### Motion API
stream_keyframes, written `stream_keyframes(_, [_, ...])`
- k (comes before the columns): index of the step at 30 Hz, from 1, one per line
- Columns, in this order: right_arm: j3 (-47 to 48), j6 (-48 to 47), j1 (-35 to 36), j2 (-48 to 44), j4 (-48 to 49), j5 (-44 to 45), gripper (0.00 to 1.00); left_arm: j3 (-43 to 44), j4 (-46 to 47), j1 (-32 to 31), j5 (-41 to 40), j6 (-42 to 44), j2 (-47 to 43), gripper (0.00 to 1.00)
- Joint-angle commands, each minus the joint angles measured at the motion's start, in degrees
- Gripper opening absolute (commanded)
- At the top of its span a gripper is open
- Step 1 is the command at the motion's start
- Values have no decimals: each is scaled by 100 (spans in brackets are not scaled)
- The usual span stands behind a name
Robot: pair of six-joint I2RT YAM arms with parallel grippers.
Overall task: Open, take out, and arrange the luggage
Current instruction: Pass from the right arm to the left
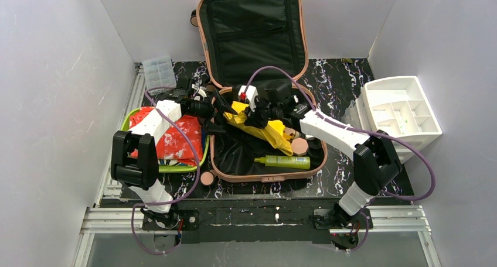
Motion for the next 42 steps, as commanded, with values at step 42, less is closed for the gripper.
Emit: stream_keyframes(42, [341, 536, 438, -379, 246, -276, 1, 59, 471, -765, -471, -368, 1031, 98])
